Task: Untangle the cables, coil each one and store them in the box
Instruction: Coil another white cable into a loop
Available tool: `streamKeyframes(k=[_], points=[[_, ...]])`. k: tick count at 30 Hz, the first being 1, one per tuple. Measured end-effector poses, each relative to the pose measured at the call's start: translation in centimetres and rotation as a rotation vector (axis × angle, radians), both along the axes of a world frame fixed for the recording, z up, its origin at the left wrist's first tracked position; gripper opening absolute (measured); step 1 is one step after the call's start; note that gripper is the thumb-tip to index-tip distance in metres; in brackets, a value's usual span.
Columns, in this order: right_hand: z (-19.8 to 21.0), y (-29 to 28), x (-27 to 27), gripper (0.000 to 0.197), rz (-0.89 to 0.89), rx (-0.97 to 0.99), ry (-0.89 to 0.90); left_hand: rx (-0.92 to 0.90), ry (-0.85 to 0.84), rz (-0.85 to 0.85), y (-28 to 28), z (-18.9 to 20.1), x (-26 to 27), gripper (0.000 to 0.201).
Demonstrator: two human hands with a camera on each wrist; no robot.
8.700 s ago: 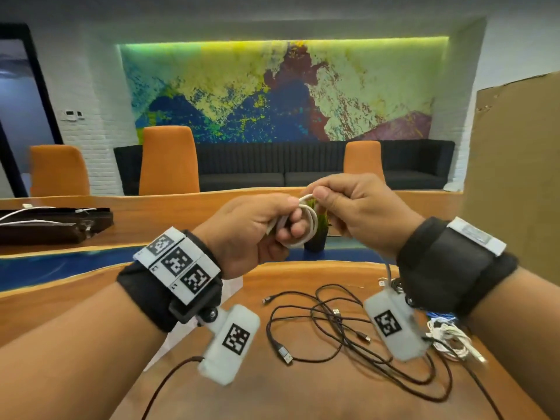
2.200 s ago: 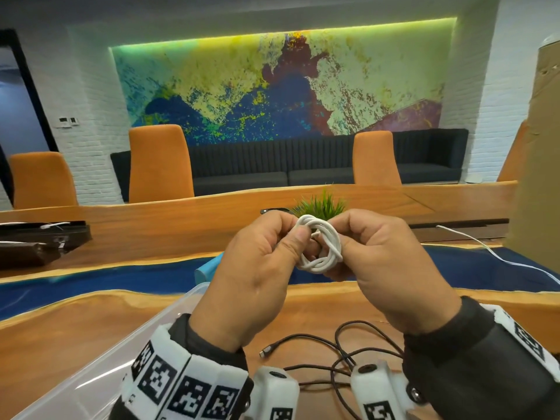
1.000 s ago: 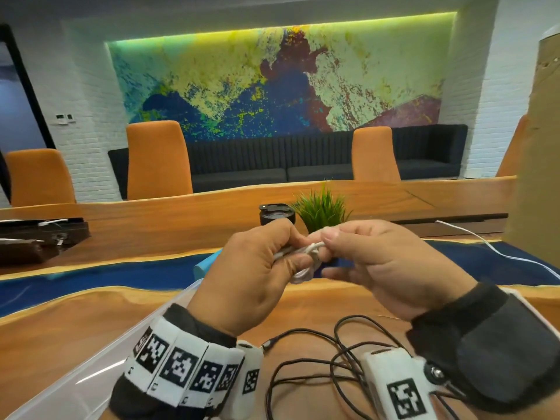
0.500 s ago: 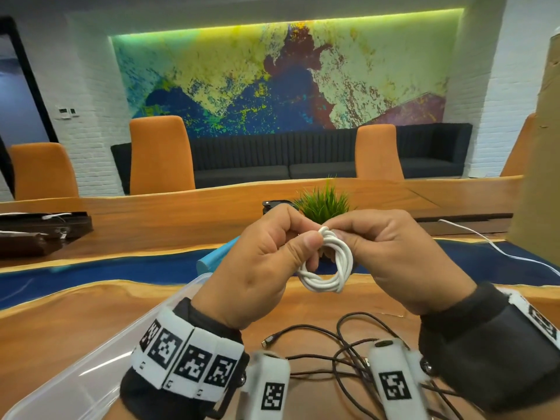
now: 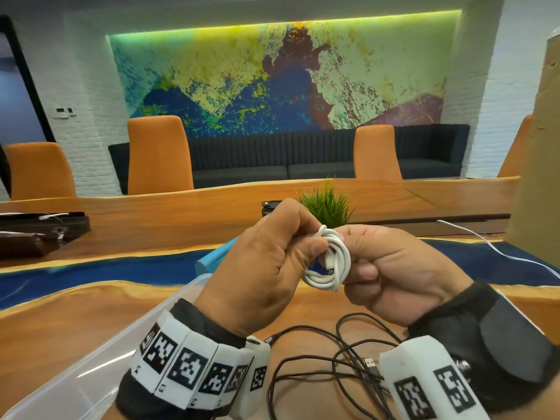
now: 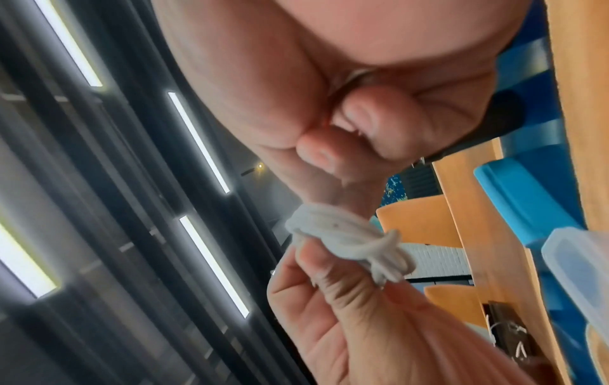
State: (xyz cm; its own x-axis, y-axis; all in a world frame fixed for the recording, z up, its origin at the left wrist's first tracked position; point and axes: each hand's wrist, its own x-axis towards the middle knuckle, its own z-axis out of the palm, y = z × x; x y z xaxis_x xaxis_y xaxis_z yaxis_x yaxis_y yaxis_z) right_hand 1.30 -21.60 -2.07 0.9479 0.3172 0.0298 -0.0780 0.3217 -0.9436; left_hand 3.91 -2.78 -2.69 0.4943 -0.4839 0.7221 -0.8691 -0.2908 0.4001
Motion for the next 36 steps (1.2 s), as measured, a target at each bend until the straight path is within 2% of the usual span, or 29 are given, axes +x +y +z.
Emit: streamKeyframes(k=[5, 8, 10, 12, 14, 19, 21, 24, 27, 31, 33, 36], points=[[0.5, 0.3, -0.6, 0.009, -0.018, 0.083, 0.087, -0.056, -0.062, -0.004, -0.4, -0.4, 0.2, 0.014], [0.8, 0.4, -0.9, 0.014, -0.017, 0.114, 0.102, -0.099, -0.108, 0.008, -0.4, -0.4, 0.3, 0.01], [1.0, 0.3, -1.0, 0.023, 0.049, 0.134, 0.085, -0.13, -0.123, 0.02, -0.3, -0.3, 0.5, 0.009], [1.0, 0.1, -1.0, 0.034, 0.114, 0.115, 0.011, -0.135, -0.108, 0.022, -0.2, -0.4, 0.5, 0.011], [0.8, 0.0, -0.9, 0.042, 0.098, 0.02, -0.093, -0.114, -0.074, 0.026, -0.2, -0.4, 0.5, 0.013], [0.7, 0.8, -1.2, 0.028, -0.197, -0.513, -0.419, -0.035, 0.037, 0.087, 0.0, -0.2, 0.2, 0.018], [0.7, 0.9, -1.3, 0.024, -0.301, -0.656, -0.603, -0.008, 0.043, 0.098, 0.0, 0.0, 0.0, 0.023], [0.5, 0.7, -1.2, 0.018, -0.423, -0.801, -0.826, -0.013, 0.032, 0.115, -0.1, 0.0, -0.1, 0.018], [0.4, 0.5, -1.0, 0.017, -0.493, -0.887, -0.941, -0.036, 0.015, 0.142, -0.1, 0.1, -0.2, 0.016], [0.2, 0.6, -0.7, 0.025, -0.521, -0.957, -1.044, -0.046, -0.014, 0.187, -0.2, -0.1, 0.0, 0.021], [0.2, 0.6, -0.8, 0.024, -0.504, -0.919, -1.031, -0.029, -0.027, 0.189, -0.2, -0.2, 0.1, 0.021], [0.4, 0.4, -0.9, 0.02, -0.424, -0.75, -0.934, -0.001, -0.07, 0.187, -0.2, -0.2, 0.2, 0.021]])
